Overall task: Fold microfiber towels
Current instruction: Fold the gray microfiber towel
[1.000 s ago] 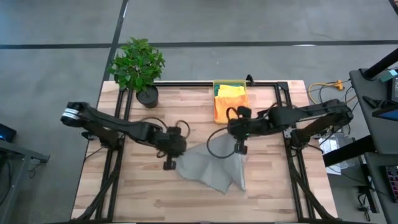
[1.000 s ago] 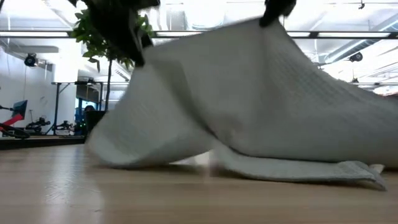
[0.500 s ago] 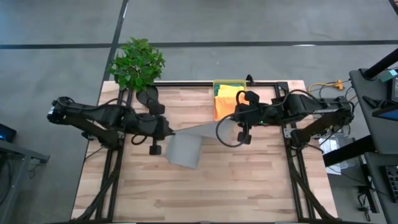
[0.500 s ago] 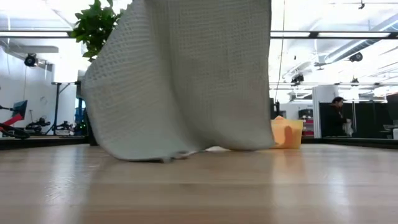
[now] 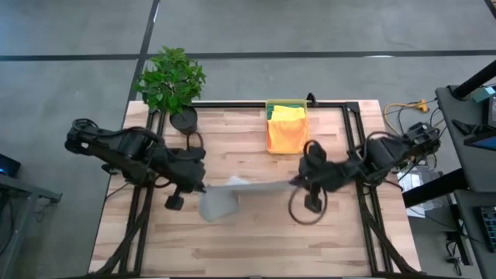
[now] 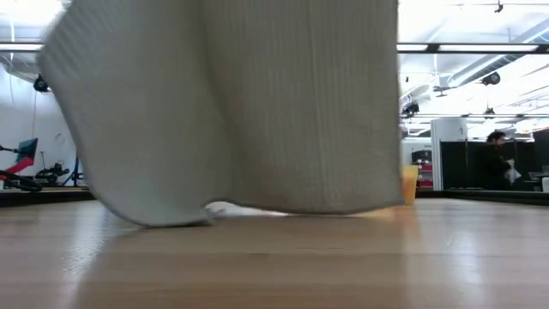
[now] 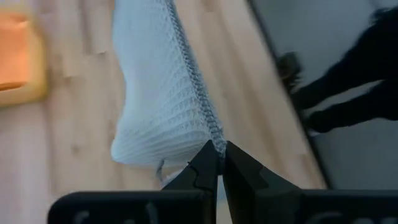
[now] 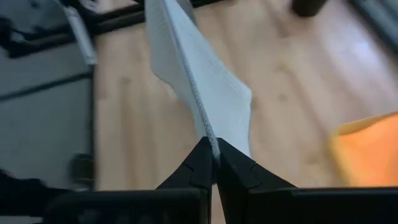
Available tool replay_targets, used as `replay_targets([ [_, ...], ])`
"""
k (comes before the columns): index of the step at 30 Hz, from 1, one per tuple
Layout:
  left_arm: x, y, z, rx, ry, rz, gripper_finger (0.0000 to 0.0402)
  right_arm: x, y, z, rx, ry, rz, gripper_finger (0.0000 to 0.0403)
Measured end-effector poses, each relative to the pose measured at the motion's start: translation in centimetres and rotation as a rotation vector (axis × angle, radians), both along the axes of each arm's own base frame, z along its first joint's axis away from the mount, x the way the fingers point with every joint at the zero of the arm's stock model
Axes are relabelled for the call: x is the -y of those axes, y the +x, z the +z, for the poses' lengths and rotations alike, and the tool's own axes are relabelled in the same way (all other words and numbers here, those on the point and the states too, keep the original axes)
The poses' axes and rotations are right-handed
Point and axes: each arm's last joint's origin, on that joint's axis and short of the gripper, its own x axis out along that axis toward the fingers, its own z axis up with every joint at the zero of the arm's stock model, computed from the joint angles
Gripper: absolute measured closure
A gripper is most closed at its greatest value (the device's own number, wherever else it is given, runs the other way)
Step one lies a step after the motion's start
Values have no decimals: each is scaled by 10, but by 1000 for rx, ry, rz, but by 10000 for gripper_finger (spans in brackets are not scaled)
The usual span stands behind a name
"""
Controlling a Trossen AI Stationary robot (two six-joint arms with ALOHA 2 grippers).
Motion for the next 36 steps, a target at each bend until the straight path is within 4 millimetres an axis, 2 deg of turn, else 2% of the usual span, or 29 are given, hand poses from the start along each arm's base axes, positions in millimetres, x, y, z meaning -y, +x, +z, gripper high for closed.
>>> replay_targets([
  [7,21,-13,17,1,-132,-75,402,-46,-5,8,128,251,8,395],
  [12,40,-22,27,-11,-269,-145,402,-71,-6,15,215,414,31,395],
  [17,61,-32,39,3,-406,-243,402,-92,-16,19,188,592,73,395],
  [20,67,-34,34,-14,-396,-260,402,-104,-23,15,154,627,55,395],
  [25,72,-19,21,18,-274,-265,402,-106,-26,3,84,554,0,395],
  [31,68,18,-2,-11,-154,-271,402,-108,-23,-4,73,513,-10,395],
  [36,62,50,-23,-57,-128,-346,402,-111,-27,-4,81,516,-19,395],
])
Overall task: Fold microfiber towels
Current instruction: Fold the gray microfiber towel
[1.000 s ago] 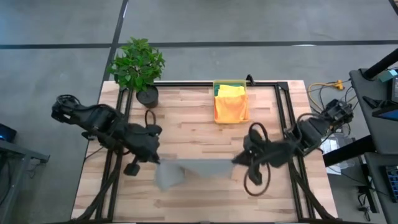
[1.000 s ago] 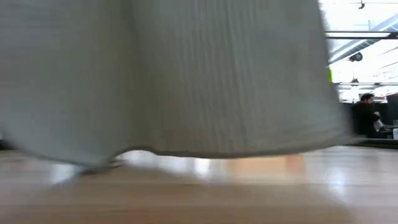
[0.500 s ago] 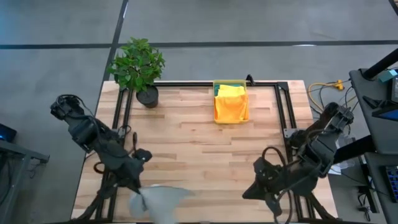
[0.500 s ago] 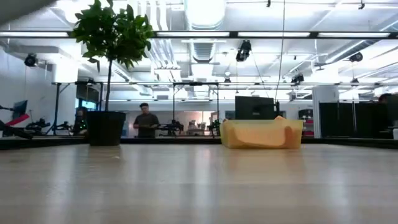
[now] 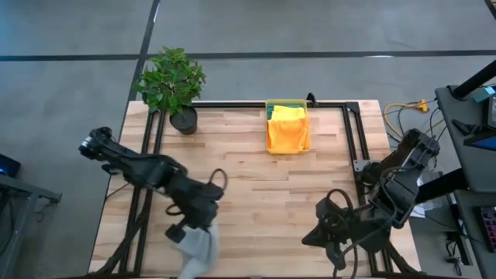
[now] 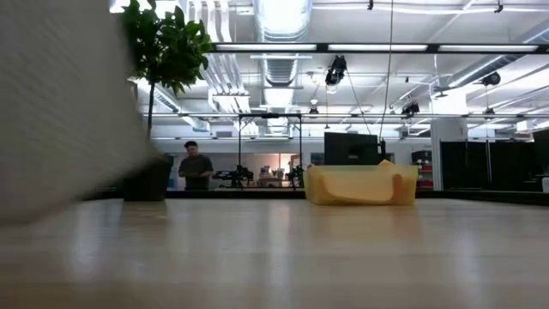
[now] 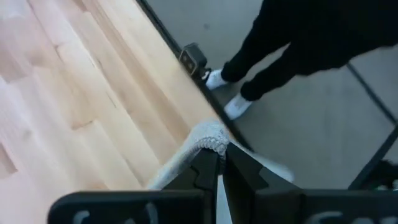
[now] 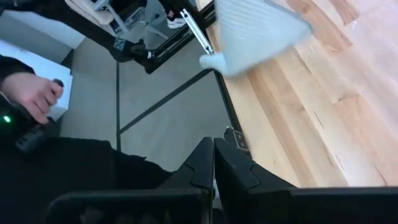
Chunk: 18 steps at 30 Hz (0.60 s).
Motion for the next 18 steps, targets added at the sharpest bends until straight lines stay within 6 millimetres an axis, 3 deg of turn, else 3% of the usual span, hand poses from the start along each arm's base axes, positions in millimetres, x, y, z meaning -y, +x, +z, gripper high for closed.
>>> replay_targets([
  [5,-18,38,-26,4,76,-47,402,-8,-10,-4,6,-25,-31,395],
  [10,-51,88,-62,24,90,-37,402,-18,-24,-13,-1,-35,-85,394],
  [18,-136,149,-144,-51,142,53,402,-38,-41,-32,8,-55,-144,394],
])
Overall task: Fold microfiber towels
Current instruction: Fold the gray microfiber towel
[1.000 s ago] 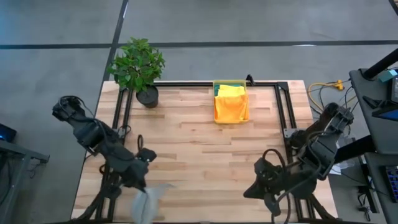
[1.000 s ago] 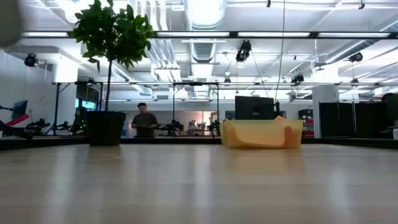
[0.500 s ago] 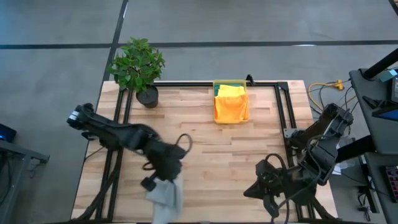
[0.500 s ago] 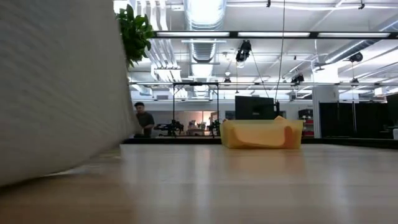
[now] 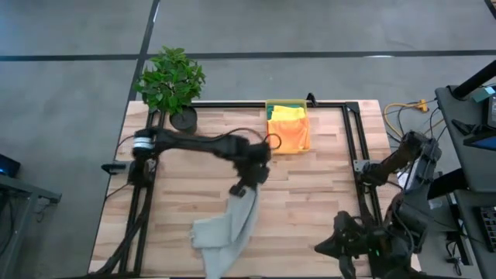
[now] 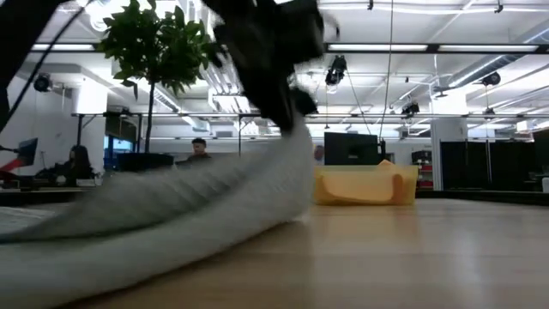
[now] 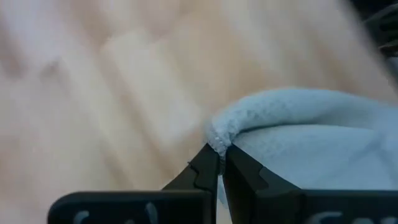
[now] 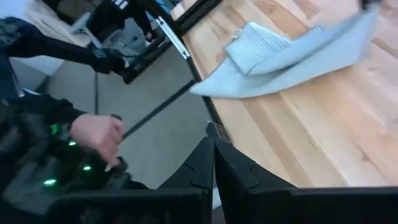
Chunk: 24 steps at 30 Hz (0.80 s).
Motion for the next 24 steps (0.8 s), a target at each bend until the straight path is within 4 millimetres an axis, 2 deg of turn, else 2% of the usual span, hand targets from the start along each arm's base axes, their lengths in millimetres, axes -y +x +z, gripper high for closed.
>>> replay_targets([
  [4,-39,18,-40,-74,6,113,402,-13,-1,-16,-29,-63,0,394],
  [7,-57,25,-54,-144,-15,266,402,-21,1,-31,-70,-101,-15,394],
  [10,-70,26,-55,-177,-58,377,401,-26,2,-43,-111,-146,-17,394],
  [14,-77,25,-41,-142,-64,405,376,-25,0,-52,-150,-198,-30,394],
  [19,-90,18,-12,-122,-63,458,287,-18,-6,-54,-160,-261,-34,394],
  [24,-97,-7,19,-206,-120,591,210,-10,-15,-55,-164,-291,-36,394],
])
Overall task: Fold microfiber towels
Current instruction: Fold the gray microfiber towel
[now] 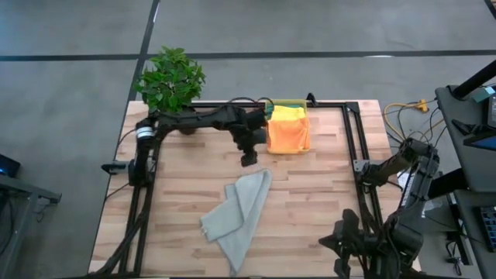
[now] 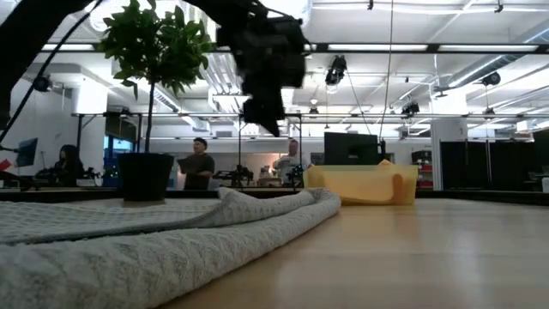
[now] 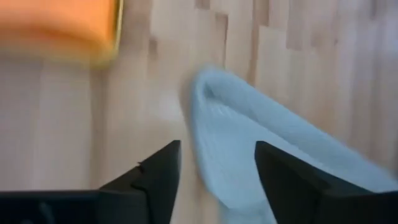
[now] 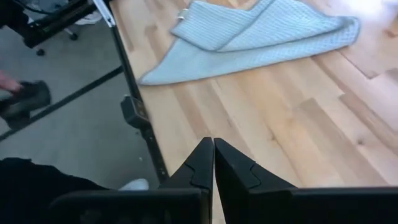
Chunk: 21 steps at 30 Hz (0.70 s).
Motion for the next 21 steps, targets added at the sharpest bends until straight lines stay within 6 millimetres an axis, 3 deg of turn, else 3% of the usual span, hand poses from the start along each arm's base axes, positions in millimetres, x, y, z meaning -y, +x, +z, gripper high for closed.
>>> replay_targets([
  [2,2,-13,1,-60,-109,79,196,2,-3,-1,22,-15,-10,394],
  [6,15,-34,-19,-159,-356,189,190,5,-5,-5,70,-60,-32,394],
  [15,30,-78,-67,-253,-526,513,189,8,-7,-14,78,-59,-75,394],
  [21,40,-86,-94,-263,-605,608,189,7,-8,-14,79,-57,-72,394],
])
